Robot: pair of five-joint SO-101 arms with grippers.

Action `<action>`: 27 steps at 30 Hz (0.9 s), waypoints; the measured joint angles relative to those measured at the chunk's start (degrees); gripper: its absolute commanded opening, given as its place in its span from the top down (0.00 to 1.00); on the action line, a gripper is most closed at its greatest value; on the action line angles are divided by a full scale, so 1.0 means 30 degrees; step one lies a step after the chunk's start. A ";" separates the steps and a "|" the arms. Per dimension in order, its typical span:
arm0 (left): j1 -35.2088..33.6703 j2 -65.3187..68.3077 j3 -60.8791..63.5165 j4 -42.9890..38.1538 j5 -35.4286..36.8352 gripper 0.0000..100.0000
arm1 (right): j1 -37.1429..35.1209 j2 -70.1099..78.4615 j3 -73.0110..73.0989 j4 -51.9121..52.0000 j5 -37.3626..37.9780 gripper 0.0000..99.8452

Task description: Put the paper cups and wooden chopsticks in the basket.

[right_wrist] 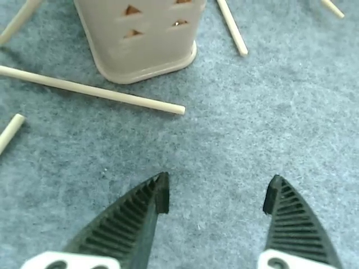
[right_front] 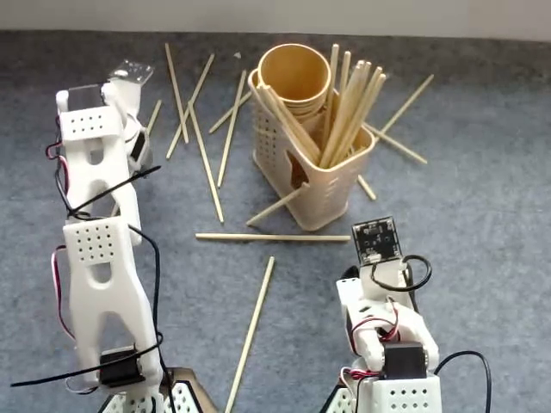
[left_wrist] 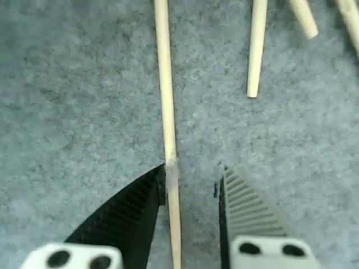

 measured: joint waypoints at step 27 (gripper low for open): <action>-0.1289 0.2256 -0.1114 0.0147 0.0029 0.91 | 0.0000 0.0000 0.0000 0.0000 0.0000 0.72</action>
